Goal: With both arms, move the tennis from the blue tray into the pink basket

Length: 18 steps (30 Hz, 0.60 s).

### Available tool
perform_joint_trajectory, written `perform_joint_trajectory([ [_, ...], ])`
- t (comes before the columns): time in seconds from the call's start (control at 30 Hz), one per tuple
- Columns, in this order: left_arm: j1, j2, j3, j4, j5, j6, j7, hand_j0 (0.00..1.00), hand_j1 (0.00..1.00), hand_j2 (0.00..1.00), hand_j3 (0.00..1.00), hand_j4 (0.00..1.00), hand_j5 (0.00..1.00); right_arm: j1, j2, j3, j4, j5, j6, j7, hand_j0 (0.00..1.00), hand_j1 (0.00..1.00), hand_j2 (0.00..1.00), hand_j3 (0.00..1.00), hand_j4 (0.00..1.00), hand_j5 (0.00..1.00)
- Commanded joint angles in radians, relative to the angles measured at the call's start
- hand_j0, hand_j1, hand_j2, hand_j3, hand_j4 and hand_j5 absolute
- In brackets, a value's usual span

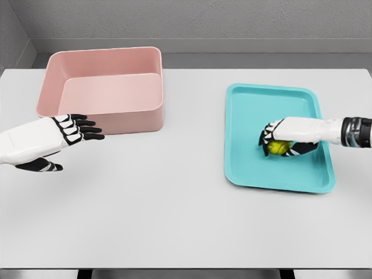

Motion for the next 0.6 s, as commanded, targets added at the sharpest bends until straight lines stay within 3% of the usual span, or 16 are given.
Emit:
perform_joint_trajectory([
  [0.0, 0.0, 0.002, 0.001, 0.0, 0.007, 0.001, 0.001, 1.0, 1.0, 1.0, 1.0, 1.0, 1.0, 0.0, -0.036, -0.03, -0.055, -0.008, 0.002, 0.0, 0.38, 0.38, 0.38, 0.38, 0.38, 0.38],
  [0.17, 0.005, 0.0, 0.0, 0.0, 0.007, 0.001, 0.001, 1.0, 1.0, 1.0, 1.0, 1.0, 1.0, 0.0, -0.078, -0.074, -0.156, -0.006, 0.002, -0.001, 0.38, 0.38, 0.38, 0.38, 0.38, 0.38],
  [0.33, 0.006, 0.0, 0.0, 0.0, 0.005, 0.001, 0.001, 1.0, 1.0, 1.0, 1.0, 1.0, 1.0, -0.006, -0.065, -0.076, -0.308, 0.009, 0.002, 0.042, 0.38, 0.38, 0.38, 0.38, 0.38, 0.38],
  [0.57, 0.006, 0.0, 0.001, 0.001, -0.009, 0.001, 0.001, 1.0, 1.0, 1.0, 1.0, 1.0, 1.0, -0.025, 0.014, -0.076, -0.359, 0.011, 0.002, 0.088, 0.34, 0.34, 0.34, 0.34, 0.34, 0.34],
])
